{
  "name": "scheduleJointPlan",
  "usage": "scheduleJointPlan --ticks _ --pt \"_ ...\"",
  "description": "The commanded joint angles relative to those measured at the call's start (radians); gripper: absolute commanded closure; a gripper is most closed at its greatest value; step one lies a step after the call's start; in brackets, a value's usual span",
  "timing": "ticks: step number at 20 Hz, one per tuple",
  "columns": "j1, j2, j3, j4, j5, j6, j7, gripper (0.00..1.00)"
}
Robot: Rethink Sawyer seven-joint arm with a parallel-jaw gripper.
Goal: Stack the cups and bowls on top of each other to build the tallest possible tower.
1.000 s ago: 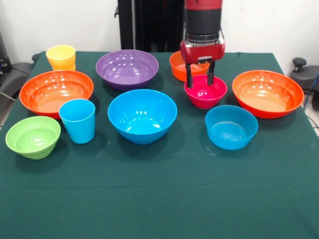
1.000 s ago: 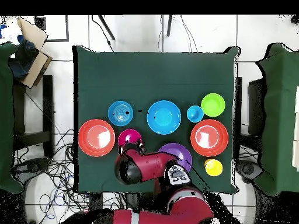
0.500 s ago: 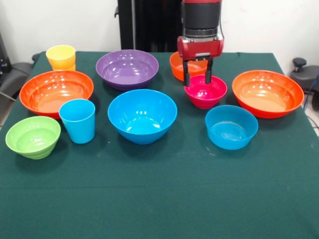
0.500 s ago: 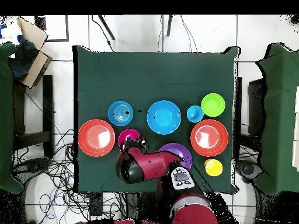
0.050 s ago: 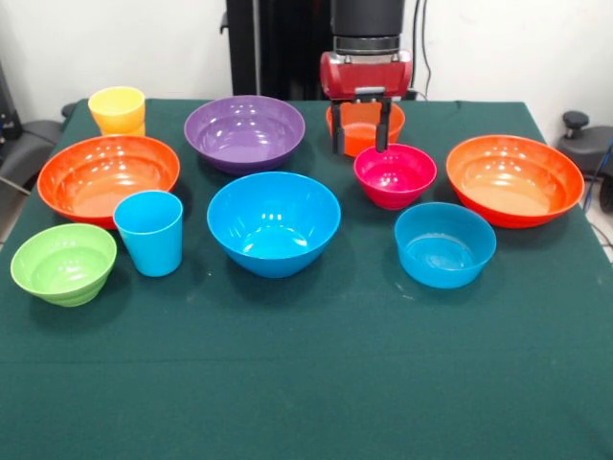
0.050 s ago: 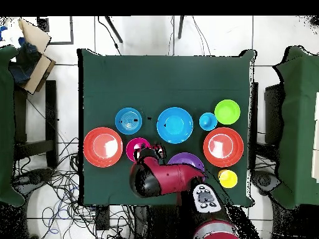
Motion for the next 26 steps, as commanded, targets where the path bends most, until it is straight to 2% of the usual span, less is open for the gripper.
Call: scheduleJointPlan --ticks 1,6,14,26 --pt "-0.008 0.045 0.092 -0.022 -0.013 0.069 0.109 0.00" --pt "0.013 0.139 0.069 -0.082 -0.017 -0.003 0.114 0.00" --pt "0.033 0.135 0.054 -0.083 -0.005 -0.001 0.119 0.00" --pt "0.044 0.196 0.048 -0.129 0.002 -0.028 0.121 0.00"
